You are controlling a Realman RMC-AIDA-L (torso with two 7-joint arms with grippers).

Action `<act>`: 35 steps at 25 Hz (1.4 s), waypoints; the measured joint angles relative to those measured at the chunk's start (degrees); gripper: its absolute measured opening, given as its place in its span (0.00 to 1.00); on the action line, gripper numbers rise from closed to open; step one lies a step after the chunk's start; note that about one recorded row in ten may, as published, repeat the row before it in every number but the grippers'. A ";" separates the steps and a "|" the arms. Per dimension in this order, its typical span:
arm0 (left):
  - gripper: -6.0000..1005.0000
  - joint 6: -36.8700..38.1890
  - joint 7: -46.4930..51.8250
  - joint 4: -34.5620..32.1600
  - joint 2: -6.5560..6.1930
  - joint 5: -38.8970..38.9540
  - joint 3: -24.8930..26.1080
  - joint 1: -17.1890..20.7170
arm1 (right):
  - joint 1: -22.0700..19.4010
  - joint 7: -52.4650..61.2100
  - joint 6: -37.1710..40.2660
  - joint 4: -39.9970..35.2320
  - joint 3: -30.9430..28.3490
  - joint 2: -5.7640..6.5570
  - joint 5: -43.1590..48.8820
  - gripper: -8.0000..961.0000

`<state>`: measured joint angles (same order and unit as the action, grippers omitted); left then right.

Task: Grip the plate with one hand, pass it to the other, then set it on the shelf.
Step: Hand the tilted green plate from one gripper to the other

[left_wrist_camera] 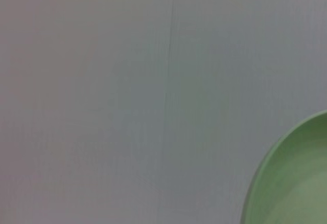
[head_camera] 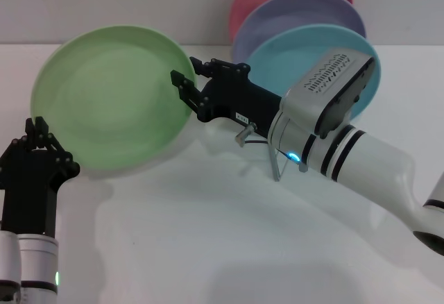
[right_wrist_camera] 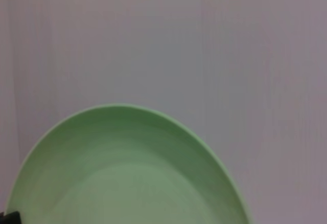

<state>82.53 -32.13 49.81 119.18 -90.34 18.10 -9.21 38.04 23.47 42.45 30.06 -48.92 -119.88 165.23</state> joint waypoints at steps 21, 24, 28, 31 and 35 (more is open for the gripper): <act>0.04 0.18 -0.57 -0.20 0.00 0.08 0.00 0.10 | -0.35 0.12 -0.42 -0.10 0.68 0.00 -2.10 0.23; 0.04 0.15 -0.57 -0.35 0.00 0.14 0.01 -0.01 | -0.53 0.09 -0.43 -0.05 0.88 0.00 -2.11 0.21; 0.04 -0.09 -0.57 -0.48 0.00 0.19 0.00 -0.16 | -0.67 0.08 -0.41 -0.01 1.37 0.00 -2.11 0.20; 0.04 -0.17 -0.57 -0.56 0.00 0.24 0.00 -0.27 | -0.73 0.09 -0.44 0.10 1.38 0.01 -2.11 0.20; 0.04 -0.21 -0.57 -0.59 0.00 0.26 0.00 -0.28 | -0.84 0.09 -0.45 0.31 1.38 0.00 -2.11 0.20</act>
<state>82.33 -32.70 49.22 119.18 -90.08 18.11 -9.50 37.20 23.55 42.00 30.36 -47.54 -119.88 163.12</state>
